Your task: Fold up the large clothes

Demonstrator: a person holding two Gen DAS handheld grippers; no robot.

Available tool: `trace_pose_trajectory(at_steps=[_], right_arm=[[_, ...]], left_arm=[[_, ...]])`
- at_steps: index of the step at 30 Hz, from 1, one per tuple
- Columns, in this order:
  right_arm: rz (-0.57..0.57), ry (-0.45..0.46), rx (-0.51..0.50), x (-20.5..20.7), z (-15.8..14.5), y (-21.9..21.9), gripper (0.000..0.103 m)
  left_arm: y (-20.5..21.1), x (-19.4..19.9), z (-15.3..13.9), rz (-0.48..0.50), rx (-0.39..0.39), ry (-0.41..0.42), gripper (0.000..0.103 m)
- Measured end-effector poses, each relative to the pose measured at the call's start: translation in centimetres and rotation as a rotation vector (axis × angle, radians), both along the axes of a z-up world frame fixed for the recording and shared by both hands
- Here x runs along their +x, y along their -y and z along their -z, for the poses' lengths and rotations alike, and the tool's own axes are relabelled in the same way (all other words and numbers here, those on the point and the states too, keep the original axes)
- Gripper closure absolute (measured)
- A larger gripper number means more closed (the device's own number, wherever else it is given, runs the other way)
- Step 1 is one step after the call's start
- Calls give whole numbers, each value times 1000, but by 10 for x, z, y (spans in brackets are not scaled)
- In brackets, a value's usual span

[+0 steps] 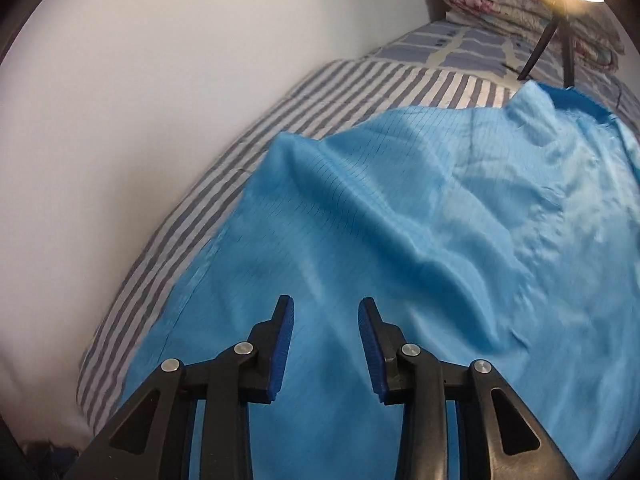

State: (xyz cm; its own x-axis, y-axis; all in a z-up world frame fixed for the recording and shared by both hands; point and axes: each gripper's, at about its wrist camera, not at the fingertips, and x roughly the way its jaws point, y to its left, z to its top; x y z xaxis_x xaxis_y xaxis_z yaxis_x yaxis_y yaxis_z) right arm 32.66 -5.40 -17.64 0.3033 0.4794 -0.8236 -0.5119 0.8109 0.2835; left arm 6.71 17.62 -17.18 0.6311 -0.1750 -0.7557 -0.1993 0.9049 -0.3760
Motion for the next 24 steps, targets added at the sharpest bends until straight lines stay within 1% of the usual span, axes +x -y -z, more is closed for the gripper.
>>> trace_pose_trajectory(at_steps=[1,2,3,4,5,8,9,10,11,12,13,15,17,19,20,21,22,23,24], right_arm=[[8,0,-1,-9,-4,9,67],[29,-7,1,-20,-7,23,60],[60,-15,0,-30,-8,36,49],[88,-21,1,-41,-8,50,45],[103,-33,3,-47,-8,59,39],[127,-102,37,-70,3,83,39],[132,-132,61,-74,8,89,39],[137,-154,79,-77,11,93,40],[143,-172,96,-81,15,96,40],[145,-184,106,-84,18,98,41],[144,-190,111,-88,22,96,43],[134,-207,122,-92,27,94,56],[121,-222,142,-96,31,90,65],[110,-227,163,-99,34,85,71],[106,-230,168,-102,36,84,78],[101,-233,172,-103,36,80,89],[100,-234,172,-104,37,77,93],[95,-232,176,-105,37,72,100],[91,-232,186,-105,37,66,102]], left_arm=[[-1,5,1,3,8,-15,44],[-2,15,5,15,11,-44,48],[-3,23,9,17,7,-72,58],[-5,30,14,28,-7,-92,64],[-4,40,18,50,-25,-113,64],[-3,54,25,68,-41,-134,64],[-2,56,26,71,-54,-136,68],[-2,59,28,69,-65,-139,80],[-3,62,31,60,-72,-151,87],[-4,61,31,49,-79,-153,96],[-4,61,32,43,-86,-151,96],[-3,59,29,36,-79,-136,98],[1,58,26,40,-53,-119,101],[2,55,25,37,-38,-114,102],[2,53,24,29,-26,-112,102],[3,51,24,22,-12,-115,102],[2,48,25,5,12,-118,102],[0,46,26,-10,29,-122,102],[-3,44,29,-23,38,-134,102]])
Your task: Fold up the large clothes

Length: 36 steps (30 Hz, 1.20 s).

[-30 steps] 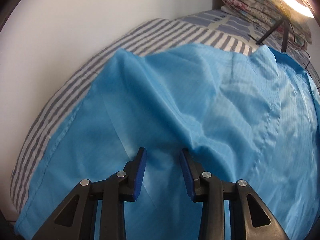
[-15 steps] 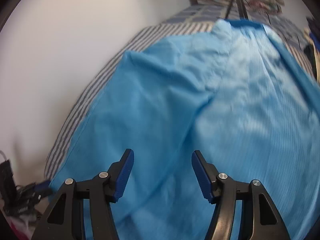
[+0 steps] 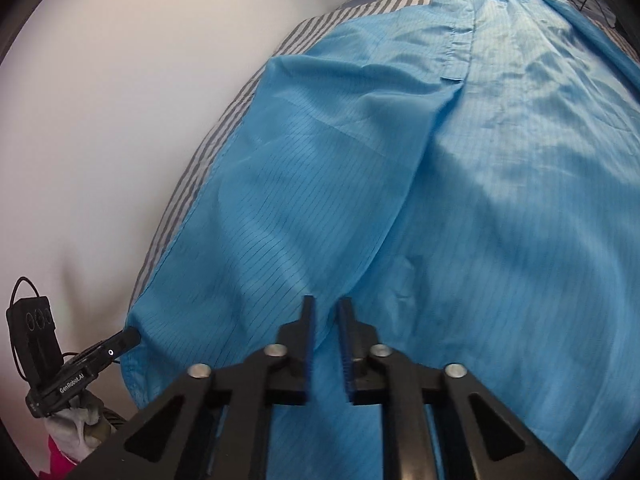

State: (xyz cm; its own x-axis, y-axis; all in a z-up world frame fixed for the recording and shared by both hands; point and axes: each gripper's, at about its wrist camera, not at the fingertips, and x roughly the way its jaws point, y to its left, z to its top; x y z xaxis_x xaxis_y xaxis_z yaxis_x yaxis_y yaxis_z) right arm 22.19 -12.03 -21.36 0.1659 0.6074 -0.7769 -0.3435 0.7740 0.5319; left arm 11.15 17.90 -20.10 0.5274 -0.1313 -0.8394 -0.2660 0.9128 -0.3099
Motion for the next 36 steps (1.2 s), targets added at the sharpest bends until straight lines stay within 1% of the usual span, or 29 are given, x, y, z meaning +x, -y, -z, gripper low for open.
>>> trace_pose_trajectory(at_steps=[2,3,5,6,7,8,9,10,11,12,13,14,15,16,18,20,22,23,24,25,26,27,29,30,31,32,33,34,36], right_arm=[[-2,1,4,3,-1,-13,103],[-11,10,-15,5,-1,-21,103],[-31,32,-82,7,-1,-32,103],[-41,38,-108,6,-2,-34,103],[-49,45,-121,4,-5,-34,103],[-53,54,-146,3,-9,-34,103],[-56,77,-194,-1,-15,-32,101],[-57,103,-226,-4,-20,-31,100],[-55,144,-259,-9,-28,-27,97],[-55,171,-261,-12,-35,-26,94],[-56,184,-237,-14,-42,-24,91],[-60,193,-204,-17,-48,-24,86],[-67,205,-174,-22,-54,-25,82],[-85,222,-132,-28,-60,-29,81],[-142,223,-79,-36,-62,-46,75],[-178,221,-71,-44,-57,-63,75],[-182,207,-93,-49,-46,-72,74],[-177,195,-97,-48,-39,-73,74],[-167,178,-97,-47,-30,-75,74],[-162,164,-93,-47,-24,-77,75],[-159,152,-99,-46,-16,-79,74],[-162,140,-124,-45,-8,-83,75],[-172,133,-155,-45,2,-88,75],[-176,148,-151,-47,1,-89,75],[-177,144,-150,-46,-1,-89,75],[-170,130,-130,-45,-2,-85,74],[-163,115,-95,-46,-7,-82,72],[-163,104,-61,-49,-12,-79,72],[-179,98,-13,-55,-20,-76,72]], left_arm=[[-3,-1,6,-7,8,-19,102],[-4,-1,8,-6,14,-27,102],[-6,-3,8,4,-6,-24,102],[-6,-6,4,2,3,-15,95],[-6,-8,0,3,20,-3,83],[-7,-10,-6,4,32,22,77],[-8,-12,-10,2,34,44,62],[-10,-11,-13,3,28,55,51],[-12,-9,-14,9,19,59,50],[-14,-5,-13,15,12,50,50],[-15,-1,-11,13,9,39,50],[-18,2,-9,11,-1,35,50],[-21,9,-5,8,-26,19,50],[-24,15,-1,8,-54,5,50],[-28,24,7,8,-103,-21,50],[-30,34,15,12,-150,-47,57],[-32,39,26,3,-189,-76,72],[-33,40,30,-2,-203,-86,74],[-33,42,33,-4,-207,-92,79],[-33,42,33,-6,-186,-91,91],[-32,43,32,-4,-175,-84,96],[-32,43,32,0,-185,-78,98],[-34,40,28,-5,-213,-58,98],[-34,39,26,-4,-216,-48,98],[-34,38,23,1,-218,-38,98],[-34,37,21,1,-224,-30,98],[-37,36,20,-2,-234,-26,94],[-39,36,21,-6,-250,-33,82],[-47,35,24,-24,-300,-33,65]])
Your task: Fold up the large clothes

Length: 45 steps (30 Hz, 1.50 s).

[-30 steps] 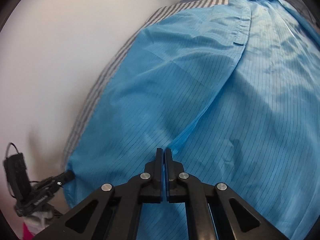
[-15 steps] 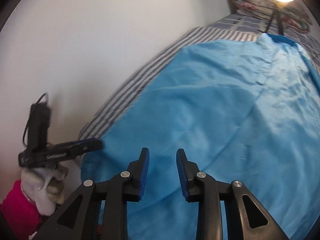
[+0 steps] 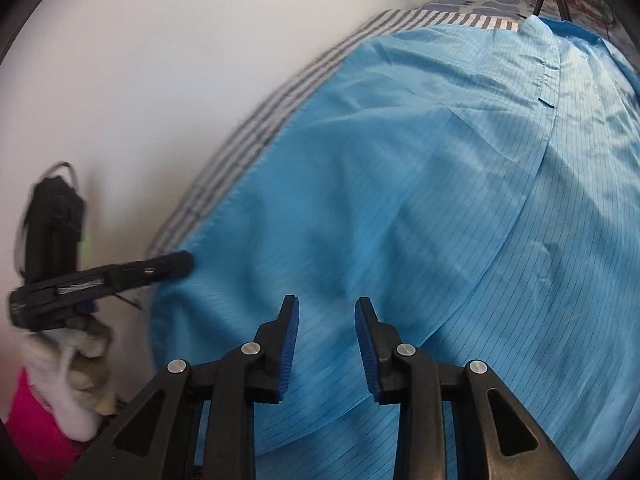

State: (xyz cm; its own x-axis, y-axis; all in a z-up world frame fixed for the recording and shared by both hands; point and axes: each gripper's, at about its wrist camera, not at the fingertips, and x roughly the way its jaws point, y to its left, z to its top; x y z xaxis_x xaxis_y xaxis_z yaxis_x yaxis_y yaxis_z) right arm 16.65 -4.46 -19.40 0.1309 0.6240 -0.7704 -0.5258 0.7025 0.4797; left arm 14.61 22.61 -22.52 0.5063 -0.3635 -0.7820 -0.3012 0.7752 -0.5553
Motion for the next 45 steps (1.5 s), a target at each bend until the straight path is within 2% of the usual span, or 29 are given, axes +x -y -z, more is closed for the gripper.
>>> trace_pose_trajectory(at_steps=[3,4,5,7,8,10,12,15,17,19,23,26,28,30,32,36,39,45], right_arm=[[-57,-43,70,-20,-7,-3,72],[-85,-49,71,-29,-6,-8,72],[-111,-45,65,-38,-6,-12,72],[-153,-36,42,-56,-2,-20,72],[-175,-47,24,-62,3,-24,72],[-212,-52,-85,-72,17,-30,76],[-238,-34,-113,-76,17,-29,79],[-221,-8,-68,-72,-3,-22,78],[-178,23,-33,-65,-16,-18,76],[-98,57,-13,-52,-21,-14,70],[53,36,-28,-18,-5,-11,69],[106,-30,-48,1,15,-7,59],[89,-70,-40,6,23,-8,58],[60,-83,-44,12,20,-13,52],[64,-97,-46,25,11,-21,48],[95,-77,17,49,-12,-31,35],[92,-106,44,67,-20,-53,33],[73,-105,-29,80,-23,-96,34]], left_arm=[[-5,3,4,-3,-30,-6,65],[-4,4,4,6,-27,-5,76],[-2,7,5,19,-11,-14,82],[2,10,9,32,2,-29,97],[5,11,10,36,10,-33,97],[10,11,8,43,45,-24,100],[13,11,5,46,62,-10,101],[12,9,2,24,51,2,102],[14,7,-4,20,62,18,102],[17,6,-11,23,80,43,102],[26,5,-20,35,97,71,102],[31,5,-24,48,94,89,102],[35,5,-27,56,95,99,102],[39,6,-30,66,100,107,102],[45,6,-33,74,100,118,102],[57,8,-42,104,120,147,102],[66,11,-46,122,118,159,102],[82,17,-43,159,109,161,102]])
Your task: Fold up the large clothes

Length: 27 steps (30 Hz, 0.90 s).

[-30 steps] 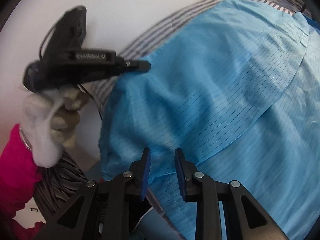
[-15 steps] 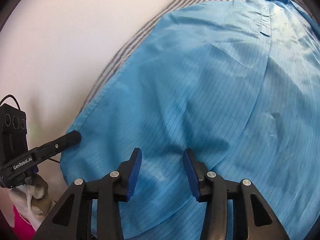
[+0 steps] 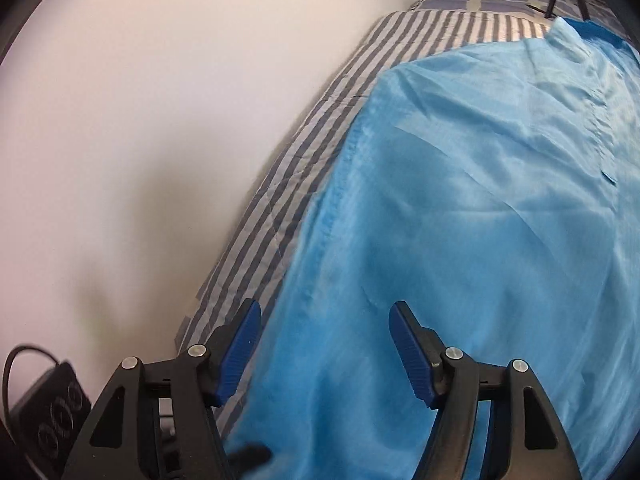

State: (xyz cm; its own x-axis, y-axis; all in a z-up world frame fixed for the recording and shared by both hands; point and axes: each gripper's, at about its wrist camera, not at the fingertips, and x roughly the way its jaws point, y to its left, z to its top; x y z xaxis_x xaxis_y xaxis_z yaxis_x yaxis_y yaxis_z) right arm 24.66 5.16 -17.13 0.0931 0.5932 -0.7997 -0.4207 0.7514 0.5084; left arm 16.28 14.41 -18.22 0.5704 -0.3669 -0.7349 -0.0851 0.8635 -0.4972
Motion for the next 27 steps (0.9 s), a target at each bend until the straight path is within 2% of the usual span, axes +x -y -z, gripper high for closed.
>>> trace_pose_trajectory(at_steps=[2,4,6,7,9,14,17,21,23,25,27], right_arm=[[-12,-3,-37,1,4,-9,34],[-22,7,-98,3,10,-19,42],[-29,-4,-129,5,17,-26,76],[-28,-17,-125,5,20,-25,80],[-28,-11,-98,5,20,-22,98],[4,11,19,-9,2,15,103],[54,13,102,-10,-4,49,103],[148,6,187,-13,-1,98,103],[195,-3,224,-15,-1,124,103],[237,-10,265,-18,4,148,103],[275,-21,278,-12,17,164,103]], left_arm=[[4,1,0,10,9,2,102],[8,3,0,16,13,2,102],[12,4,0,18,20,1,102],[14,5,0,21,22,1,102],[19,6,-2,27,32,4,102],[48,7,-13,84,82,30,102],[67,0,-22,123,65,42,101],[73,-12,-36,161,-24,83,83],[65,-19,-40,145,-78,105,82],[52,-24,-41,100,-97,110,82],[38,-22,-35,37,-102,81,82]])
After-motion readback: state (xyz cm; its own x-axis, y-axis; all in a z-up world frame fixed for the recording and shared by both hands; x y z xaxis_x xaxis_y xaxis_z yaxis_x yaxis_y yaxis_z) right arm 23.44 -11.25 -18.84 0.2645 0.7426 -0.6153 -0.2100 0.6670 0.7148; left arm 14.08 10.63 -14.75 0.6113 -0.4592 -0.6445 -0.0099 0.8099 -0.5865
